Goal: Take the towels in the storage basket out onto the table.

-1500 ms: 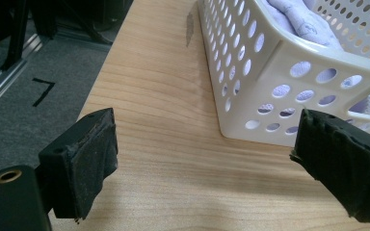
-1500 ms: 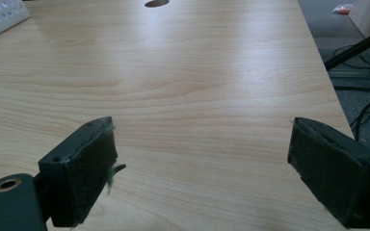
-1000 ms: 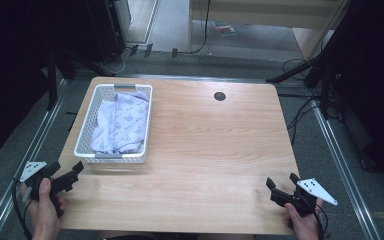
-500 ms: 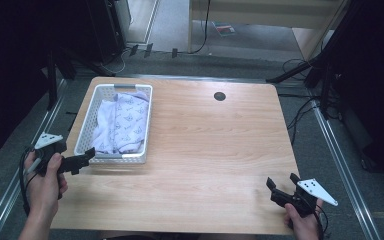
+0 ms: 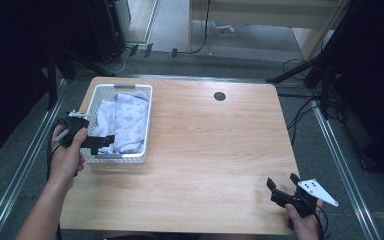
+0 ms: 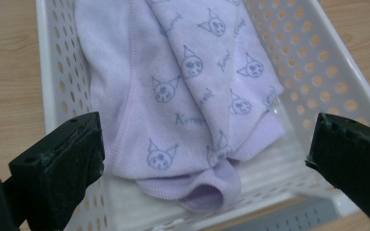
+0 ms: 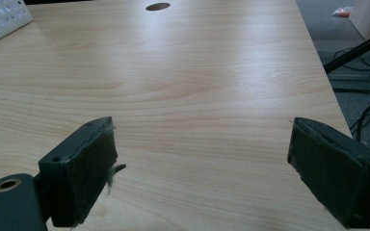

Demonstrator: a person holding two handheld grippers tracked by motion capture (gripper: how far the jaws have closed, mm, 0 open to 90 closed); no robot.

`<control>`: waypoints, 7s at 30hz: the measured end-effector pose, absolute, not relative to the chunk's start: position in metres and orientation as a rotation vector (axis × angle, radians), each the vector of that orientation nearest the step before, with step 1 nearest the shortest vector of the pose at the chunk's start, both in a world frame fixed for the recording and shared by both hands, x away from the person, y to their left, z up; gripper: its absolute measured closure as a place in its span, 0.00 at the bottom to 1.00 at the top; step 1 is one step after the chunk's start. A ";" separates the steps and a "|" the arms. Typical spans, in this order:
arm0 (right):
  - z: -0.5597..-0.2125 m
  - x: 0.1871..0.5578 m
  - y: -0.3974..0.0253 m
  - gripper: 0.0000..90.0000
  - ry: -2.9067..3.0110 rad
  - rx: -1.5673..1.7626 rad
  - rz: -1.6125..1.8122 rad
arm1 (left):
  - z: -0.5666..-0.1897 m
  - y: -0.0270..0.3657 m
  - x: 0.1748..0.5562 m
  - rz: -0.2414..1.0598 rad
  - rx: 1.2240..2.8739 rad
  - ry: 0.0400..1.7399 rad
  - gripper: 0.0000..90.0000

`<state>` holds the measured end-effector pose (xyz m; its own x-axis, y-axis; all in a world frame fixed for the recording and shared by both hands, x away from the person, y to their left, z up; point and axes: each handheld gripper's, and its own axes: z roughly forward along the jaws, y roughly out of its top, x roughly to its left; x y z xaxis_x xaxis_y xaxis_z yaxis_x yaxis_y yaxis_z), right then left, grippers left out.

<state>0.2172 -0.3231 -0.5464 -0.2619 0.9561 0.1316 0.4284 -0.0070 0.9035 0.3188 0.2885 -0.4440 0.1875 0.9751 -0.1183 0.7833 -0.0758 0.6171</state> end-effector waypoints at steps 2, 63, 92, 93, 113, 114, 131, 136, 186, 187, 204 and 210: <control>-0.546 0.217 -0.323 0.11 1.726 1.436 1.242 | -0.446 0.286 0.329 0.450 1.913 1.668 0.00; -0.546 0.216 -0.324 0.11 1.723 1.425 1.264 | -0.508 0.252 0.432 0.274 1.921 1.925 0.63; -0.546 0.216 -0.324 0.11 1.725 1.426 1.266 | -0.426 0.259 0.415 0.323 1.824 1.842 0.75; -0.546 0.216 -0.324 0.11 1.724 1.424 1.266 | -0.423 0.259 0.414 0.321 1.827 1.841 0.75; -0.546 0.216 -0.324 0.11 1.729 1.422 1.263 | -0.359 0.256 0.403 0.367 1.827 1.745 0.75; -0.546 0.216 -0.324 0.11 1.730 1.423 1.262 | -0.358 0.255 0.404 0.362 1.827 1.742 0.75; -0.546 0.216 -0.324 0.11 1.727 1.420 1.267 | -0.368 0.207 0.412 0.335 1.900 1.675 0.74; -0.546 0.216 -0.324 0.11 1.726 1.420 1.267 | -0.371 0.193 0.413 0.321 1.921 1.659 0.74; -0.546 0.215 -0.324 0.11 1.726 1.405 1.275 | -0.479 0.022 0.415 0.095 2.096 1.513 0.68; -0.546 0.215 -0.324 0.11 1.725 1.403 1.276 | -0.481 0.021 0.415 0.076 2.093 1.527 0.62; -0.546 0.215 -0.324 0.11 1.725 1.404 1.275 | -0.463 0.049 0.406 0.141 2.116 1.583 0.00; -0.546 0.215 -0.323 0.11 1.726 1.405 1.271 | -0.445 0.075 0.399 0.168 2.061 1.570 0.00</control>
